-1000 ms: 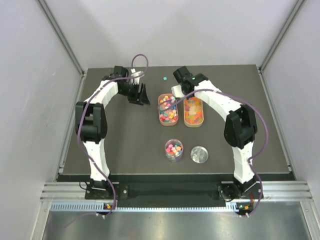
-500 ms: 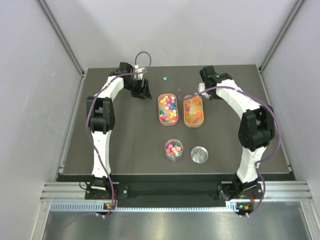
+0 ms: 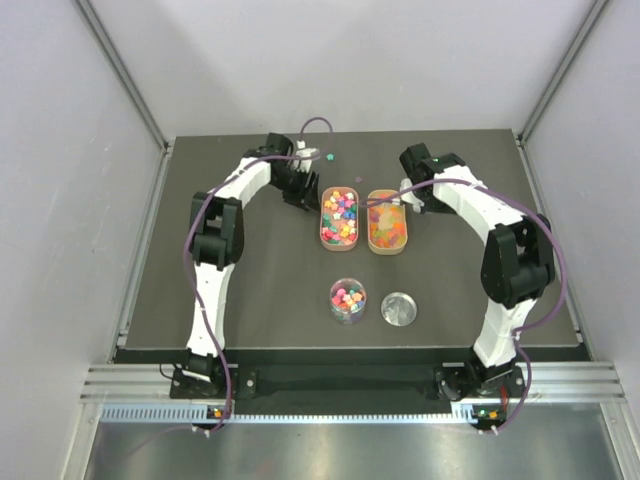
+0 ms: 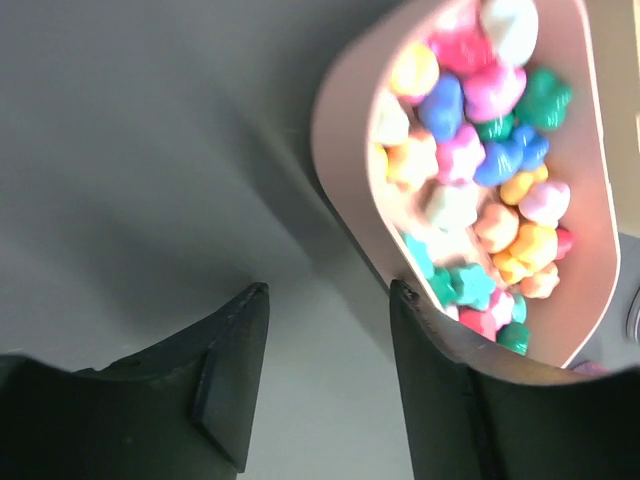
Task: Pack the candies
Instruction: Move the storage box to the center of the board.
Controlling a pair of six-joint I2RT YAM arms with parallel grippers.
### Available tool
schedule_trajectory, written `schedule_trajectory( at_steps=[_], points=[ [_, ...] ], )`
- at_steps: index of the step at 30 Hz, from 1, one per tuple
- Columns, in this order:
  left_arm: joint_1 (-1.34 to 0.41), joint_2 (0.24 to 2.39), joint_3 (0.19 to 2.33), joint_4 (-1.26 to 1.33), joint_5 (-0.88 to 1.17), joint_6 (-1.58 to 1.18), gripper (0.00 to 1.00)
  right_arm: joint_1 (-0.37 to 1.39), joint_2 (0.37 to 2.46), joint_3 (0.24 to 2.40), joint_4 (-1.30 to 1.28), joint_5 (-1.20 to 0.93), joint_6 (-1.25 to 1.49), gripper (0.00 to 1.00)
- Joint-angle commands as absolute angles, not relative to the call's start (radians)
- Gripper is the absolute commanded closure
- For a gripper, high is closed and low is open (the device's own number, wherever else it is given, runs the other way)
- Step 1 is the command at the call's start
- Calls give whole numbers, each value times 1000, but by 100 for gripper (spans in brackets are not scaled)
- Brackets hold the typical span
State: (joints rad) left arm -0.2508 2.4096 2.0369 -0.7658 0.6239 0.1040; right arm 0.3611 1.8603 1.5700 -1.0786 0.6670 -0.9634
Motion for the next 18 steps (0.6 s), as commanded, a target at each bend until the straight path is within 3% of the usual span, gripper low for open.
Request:
schedule_trajectory(
  at_steps=[1,18],
  points=[
    [-313,2365,1971,-802,577,149,44,385,1873,1586,-1045,643,-950,100],
    [-448,2295,1887,-808,537,163,44,397,1957,1597,-982,594,-980,100]
  ],
)
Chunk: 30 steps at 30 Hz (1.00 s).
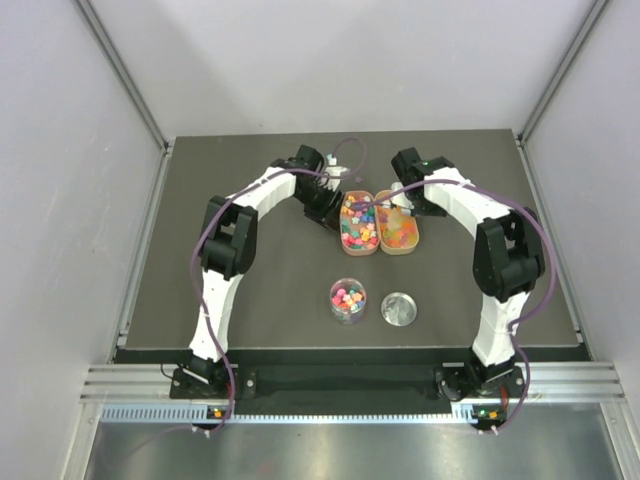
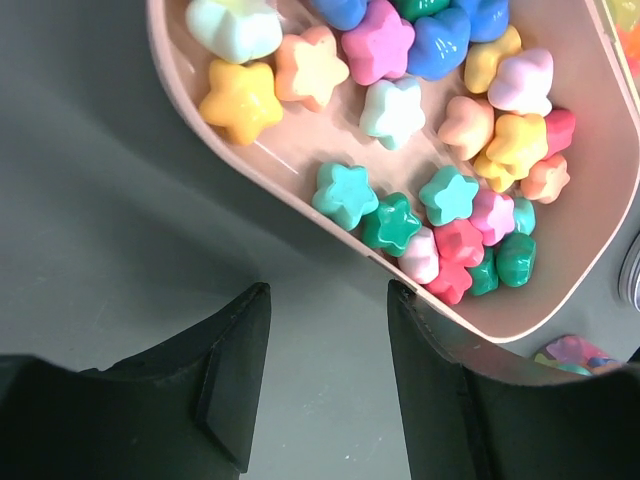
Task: Pack the candies
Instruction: Move the storage box to the center of the board.
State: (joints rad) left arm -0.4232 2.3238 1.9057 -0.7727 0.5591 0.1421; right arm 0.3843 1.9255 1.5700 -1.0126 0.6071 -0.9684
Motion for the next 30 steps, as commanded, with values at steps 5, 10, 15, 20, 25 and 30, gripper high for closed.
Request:
schedule_trajectory(
  at_steps=[5,10,15,20,25,30],
  points=[
    [-466,2295,1890,-813,535,163,44,388,1985,1631,-962,597,-1000,100],
    [-469,2287,1890,-811,534,163,44,373,1947,1646,-988,597,-991,100],
    [-480,2287,1905,-804,529,167,44,376,1917,1715,-1104,572,-907,100],
    [-492,2287,1933,-813,531,166,43,393,1908,1781,-1231,529,-783,100],
    [-437,2185,1879,-888,526,189,43,428,1974,1998,-1434,356,-646,100],
    [-324,2036,1761,-799,535,153,41,471,1971,2063,-1471,290,-491,100]
  ],
)
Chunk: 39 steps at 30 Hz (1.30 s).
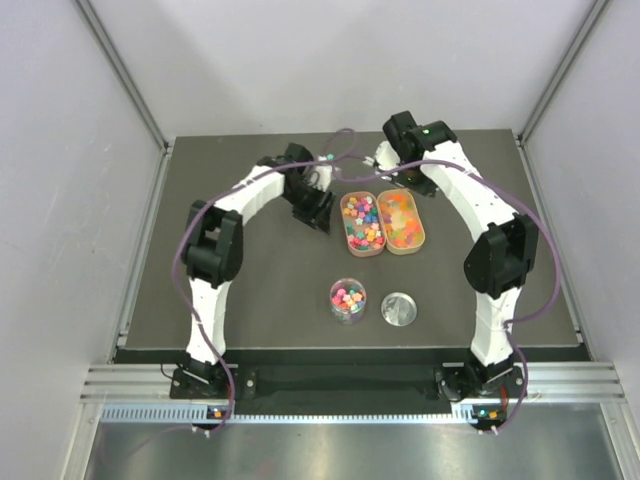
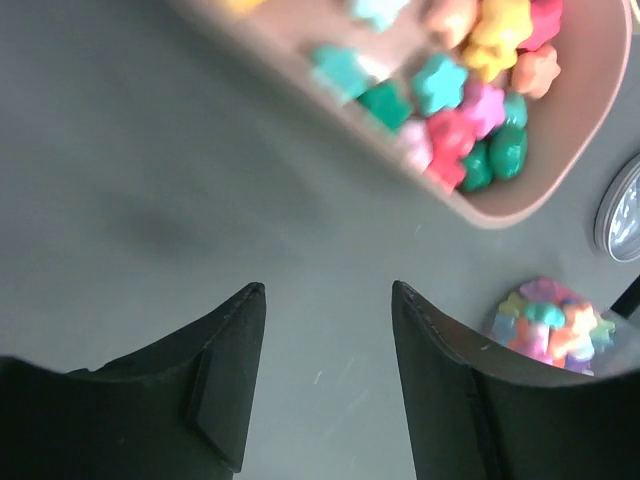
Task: Pack the candies
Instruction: Move the storage box to the center of the board, then adjust the spatula.
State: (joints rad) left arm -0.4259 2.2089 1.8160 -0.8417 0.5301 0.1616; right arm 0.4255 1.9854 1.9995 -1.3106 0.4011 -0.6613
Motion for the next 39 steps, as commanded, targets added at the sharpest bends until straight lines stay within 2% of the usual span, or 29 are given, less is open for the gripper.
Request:
schedule_trajectory(
  at_steps=[1,8,11,14,16,21,32,39],
  points=[
    [-292,2023,1752,-764,531,150,41,471,1982,2074,-1471,267,-439,100],
    [-233,1941,1720,-643,486,86,37,482,2069,2290,-1456,186,-339,100],
    [-230,1895,1732,-598,570,37,32,491,2072,2348,-1457,92,-328,100],
    [-232,1832,1770,-563,705,-30,29,525,2030,2292,-1468,3,-365,100],
    [-239,1806,1766,-532,790,-73,34,557,1997,2251,-1470,-27,-386,100],
    [-245,1784,1792,-502,821,-126,48,629,1941,2203,-1470,-9,-420,100],
    [-262,1833,1769,-520,776,-103,51,725,1869,2181,-1470,72,-419,100],
    [-282,1861,1749,-514,762,-95,51,741,1795,2207,-1468,45,-425,100]
  ],
)
